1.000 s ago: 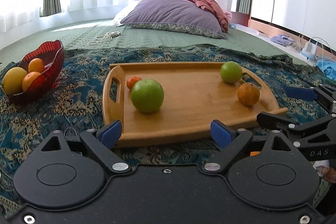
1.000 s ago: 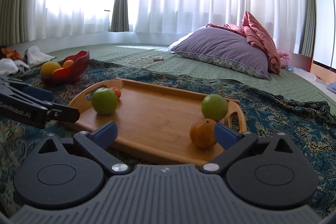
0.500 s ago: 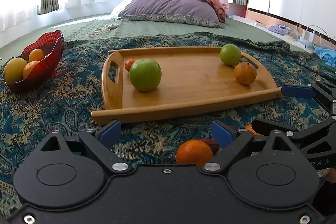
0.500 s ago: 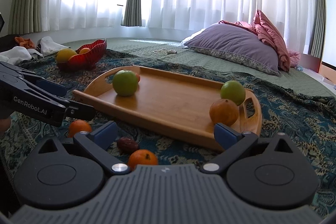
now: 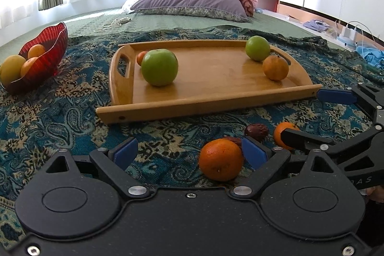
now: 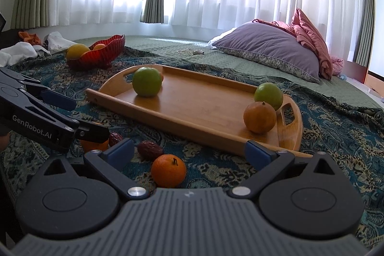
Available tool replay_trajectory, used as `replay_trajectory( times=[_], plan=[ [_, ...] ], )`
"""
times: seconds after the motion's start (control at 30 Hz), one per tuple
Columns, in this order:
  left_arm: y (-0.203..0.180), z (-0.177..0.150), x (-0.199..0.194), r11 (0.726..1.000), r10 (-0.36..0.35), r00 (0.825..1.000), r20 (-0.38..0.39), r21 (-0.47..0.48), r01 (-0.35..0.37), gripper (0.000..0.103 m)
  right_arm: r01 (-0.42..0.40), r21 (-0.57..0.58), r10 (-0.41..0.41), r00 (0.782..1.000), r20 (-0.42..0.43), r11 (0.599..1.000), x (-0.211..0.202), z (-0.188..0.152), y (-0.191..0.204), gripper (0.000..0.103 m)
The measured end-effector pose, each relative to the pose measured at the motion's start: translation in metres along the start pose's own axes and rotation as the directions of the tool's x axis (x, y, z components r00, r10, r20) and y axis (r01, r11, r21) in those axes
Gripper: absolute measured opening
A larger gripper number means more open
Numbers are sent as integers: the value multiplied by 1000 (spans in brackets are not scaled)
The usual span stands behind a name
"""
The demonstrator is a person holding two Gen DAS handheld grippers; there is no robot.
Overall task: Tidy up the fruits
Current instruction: 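Lower both open tools toward the orange and tangerine beside the tray, then grasp the large orange with the left tool while the right tool grasps a tangerine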
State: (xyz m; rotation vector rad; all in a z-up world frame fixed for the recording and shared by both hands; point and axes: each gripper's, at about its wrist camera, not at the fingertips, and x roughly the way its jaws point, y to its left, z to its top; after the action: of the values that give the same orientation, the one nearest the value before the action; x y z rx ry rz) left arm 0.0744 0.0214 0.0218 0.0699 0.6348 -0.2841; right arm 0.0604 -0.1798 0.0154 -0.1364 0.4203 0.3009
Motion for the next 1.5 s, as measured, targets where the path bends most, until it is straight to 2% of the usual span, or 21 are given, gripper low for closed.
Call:
replay_trajectory(
  times=[0.1, 0.27, 0.37, 0.43, 0.6, 0.7, 0.77, 0.87, 0.93, 1.2, 1.5],
  plan=[
    [-1, -1, 0, 1000, -16, 1000, -4, -2, 16, 88, -6, -6, 6, 1000, -6, 1000, 1, -1, 2, 102],
    [-2, -2, 0, 999, -48, 999, -17, -13, 48, 80, -29, -22, 28, 999, -17, 999, 2, -3, 5, 94],
    [-1, -4, 1, 994, -107, 994, -37, -42, 105, 65, -43, -18, 43, 999, -25, 999, 3, -4, 6, 89],
    [-2, -5, 2, 991, -131, 990, -49, -44, 129, 49, -55, -14, 54, 998, -33, 998, 4, -4, 7, 85],
    [-12, -11, 1, 990, -138, 989, -52, 10, 139, 38, -74, -19, 73, 997, -39, 997, 4, -6, 12, 71],
    [-16, -13, -1, 991, -130, 991, -43, 29, 132, 38, -77, -14, 76, 997, -33, 997, 4, -7, 13, 63],
    [-15, -14, -2, 991, -132, 991, -38, 26, 133, 37, -74, -11, 73, 997, -27, 997, 4, -8, 14, 51],
    [-14, -15, -3, 990, -137, 990, -33, 24, 138, 37, -68, -1, 68, 997, -23, 998, 4, -8, 12, 40],
    [-14, -15, -4, 990, -136, 990, -30, 33, 137, 37, -68, 4, 68, 997, -20, 998, 4, -8, 11, 38],
    [-16, -17, -5, 991, -130, 991, -24, 35, 131, 37, -67, 0, 67, 998, -22, 998, 4, -8, 10, 37],
    [-17, -18, -4, 991, -122, 992, -22, 52, 123, 37, -56, -2, 56, 997, -49, 998, 4, -10, 9, 42]
  ],
)
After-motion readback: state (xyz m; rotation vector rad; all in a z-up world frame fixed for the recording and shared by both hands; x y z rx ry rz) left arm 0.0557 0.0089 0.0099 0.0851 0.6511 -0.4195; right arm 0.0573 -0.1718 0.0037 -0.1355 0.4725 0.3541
